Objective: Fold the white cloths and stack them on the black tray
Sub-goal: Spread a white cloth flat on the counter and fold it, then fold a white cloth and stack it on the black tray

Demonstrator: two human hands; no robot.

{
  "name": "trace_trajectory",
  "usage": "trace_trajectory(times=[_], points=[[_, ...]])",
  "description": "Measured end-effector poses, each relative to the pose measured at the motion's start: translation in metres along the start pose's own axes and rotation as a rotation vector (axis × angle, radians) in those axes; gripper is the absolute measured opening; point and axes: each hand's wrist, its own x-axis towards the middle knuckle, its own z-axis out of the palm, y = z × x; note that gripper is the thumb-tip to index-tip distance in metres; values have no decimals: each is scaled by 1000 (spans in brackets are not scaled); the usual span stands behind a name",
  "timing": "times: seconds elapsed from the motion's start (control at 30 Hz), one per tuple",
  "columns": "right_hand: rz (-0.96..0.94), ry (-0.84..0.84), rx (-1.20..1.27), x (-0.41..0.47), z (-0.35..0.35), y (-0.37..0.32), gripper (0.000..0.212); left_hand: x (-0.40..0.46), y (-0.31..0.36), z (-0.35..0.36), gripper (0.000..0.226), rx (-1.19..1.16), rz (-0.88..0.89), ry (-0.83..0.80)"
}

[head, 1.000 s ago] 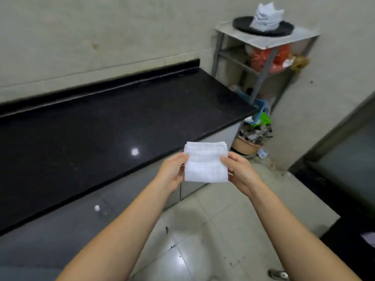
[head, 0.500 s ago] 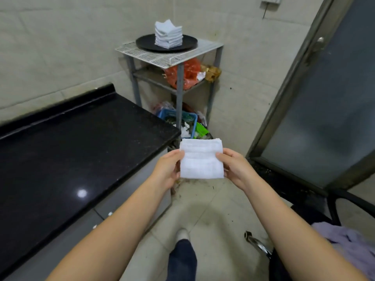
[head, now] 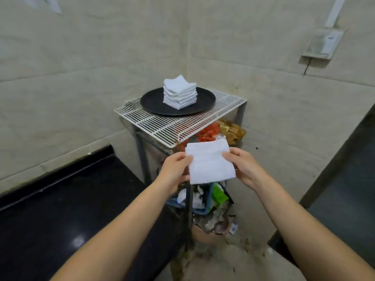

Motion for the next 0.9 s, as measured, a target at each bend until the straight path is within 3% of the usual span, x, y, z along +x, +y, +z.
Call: trace_trajectory(times=[0.23, 0.37, 0.47, 0.6, 0.9], points=[[-188, -130, -155, 161, 28, -92, 13, 128, 99, -9, 8, 111, 256, 133], [-260, -197, -236, 266, 46, -135, 12, 214, 148, -11, 15, 83, 278, 249], [-289, -258, -320, 340, 62, -161, 24, 265, 174, -11, 7, 71, 275, 323], [-290, -314, -470, 406, 79, -171, 21, 312, 182, -18, 22, 26, 220, 420], [-253, -443, -583, 447, 78, -143, 12, 327, 156, -27, 17, 43, 142, 526]])
